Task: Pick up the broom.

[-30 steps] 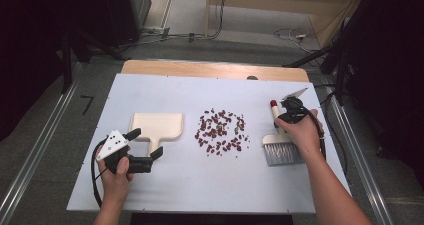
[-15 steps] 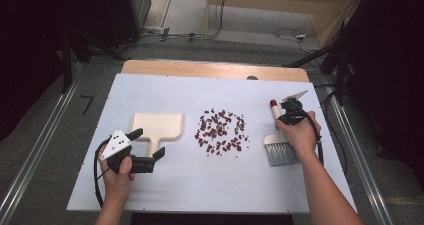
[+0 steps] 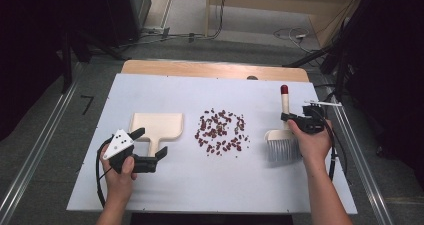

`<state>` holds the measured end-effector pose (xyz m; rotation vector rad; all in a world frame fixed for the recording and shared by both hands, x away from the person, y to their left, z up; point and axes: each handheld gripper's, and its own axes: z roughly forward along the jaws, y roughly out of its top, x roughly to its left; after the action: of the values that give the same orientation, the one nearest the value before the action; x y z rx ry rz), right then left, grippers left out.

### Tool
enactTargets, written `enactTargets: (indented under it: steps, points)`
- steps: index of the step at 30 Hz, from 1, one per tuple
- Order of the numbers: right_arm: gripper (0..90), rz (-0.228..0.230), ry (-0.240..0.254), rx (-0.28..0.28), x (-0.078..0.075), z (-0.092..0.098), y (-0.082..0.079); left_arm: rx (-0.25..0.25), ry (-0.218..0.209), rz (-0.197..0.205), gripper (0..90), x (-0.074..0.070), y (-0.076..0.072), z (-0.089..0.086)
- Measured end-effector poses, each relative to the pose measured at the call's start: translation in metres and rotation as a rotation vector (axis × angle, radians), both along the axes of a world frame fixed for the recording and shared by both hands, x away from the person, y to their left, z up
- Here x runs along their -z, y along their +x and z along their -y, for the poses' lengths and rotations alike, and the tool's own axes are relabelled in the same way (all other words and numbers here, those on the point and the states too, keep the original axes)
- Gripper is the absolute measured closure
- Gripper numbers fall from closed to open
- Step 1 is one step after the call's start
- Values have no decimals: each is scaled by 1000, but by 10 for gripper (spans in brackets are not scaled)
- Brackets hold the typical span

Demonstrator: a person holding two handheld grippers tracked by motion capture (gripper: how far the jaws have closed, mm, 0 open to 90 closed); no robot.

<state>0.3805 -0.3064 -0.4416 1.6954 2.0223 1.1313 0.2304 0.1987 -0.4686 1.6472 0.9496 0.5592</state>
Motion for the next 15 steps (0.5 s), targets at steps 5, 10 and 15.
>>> enactTargets:
  steps: [5,10,15]
  points:
    - [696,196,49,-33,-7,4,-21,8,10,9,0,-5,0,5]
    - [697,348,114,-52,-21,1,-36,28,-5,24,0,-11,-1,11]
    - [696,452,136,-101,-36,-13,-51,52,-20,36,0,-18,-2,17]
